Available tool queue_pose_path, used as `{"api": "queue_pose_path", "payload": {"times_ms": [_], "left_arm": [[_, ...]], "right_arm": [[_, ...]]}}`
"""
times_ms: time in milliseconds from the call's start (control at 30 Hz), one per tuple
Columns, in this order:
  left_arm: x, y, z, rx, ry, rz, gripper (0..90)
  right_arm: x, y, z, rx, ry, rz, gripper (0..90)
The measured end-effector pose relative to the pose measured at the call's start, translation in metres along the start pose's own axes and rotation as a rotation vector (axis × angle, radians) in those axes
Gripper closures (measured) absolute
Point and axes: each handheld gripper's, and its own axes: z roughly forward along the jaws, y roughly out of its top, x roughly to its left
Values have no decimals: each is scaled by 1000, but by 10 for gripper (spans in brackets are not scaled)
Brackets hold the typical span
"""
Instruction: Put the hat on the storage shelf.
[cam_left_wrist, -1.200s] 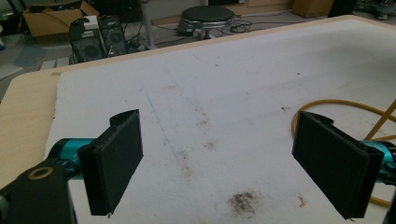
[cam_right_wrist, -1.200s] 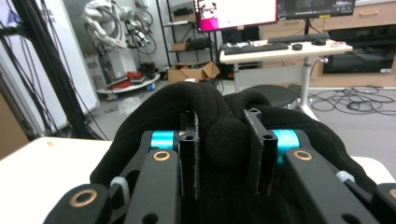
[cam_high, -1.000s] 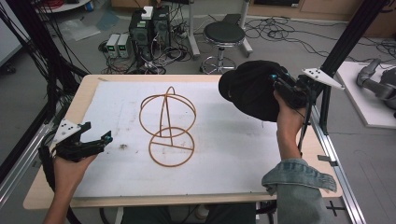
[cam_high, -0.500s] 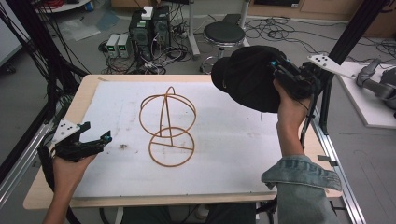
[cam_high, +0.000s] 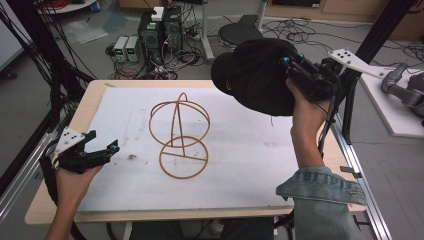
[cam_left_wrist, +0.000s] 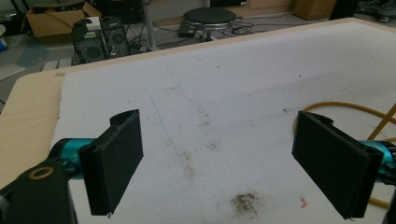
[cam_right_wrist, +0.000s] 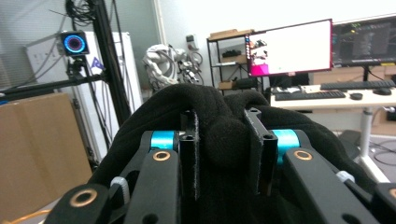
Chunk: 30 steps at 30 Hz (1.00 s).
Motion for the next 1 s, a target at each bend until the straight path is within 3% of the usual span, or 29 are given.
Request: {"api": "queue_pose_path", "payload": {"times_ms": [200,533,1000], "left_arm": [[0,0,-1,-7,3,-3,165],[0,1,-1,-11,0,-4,165],[4,1,-3,-12,9,-7,166]], "right_arm": [[17,6,1,-23,57,-13,715],[40,11,6,-23,152,17,715],[71,-2,26,22,288,61,714]]}}
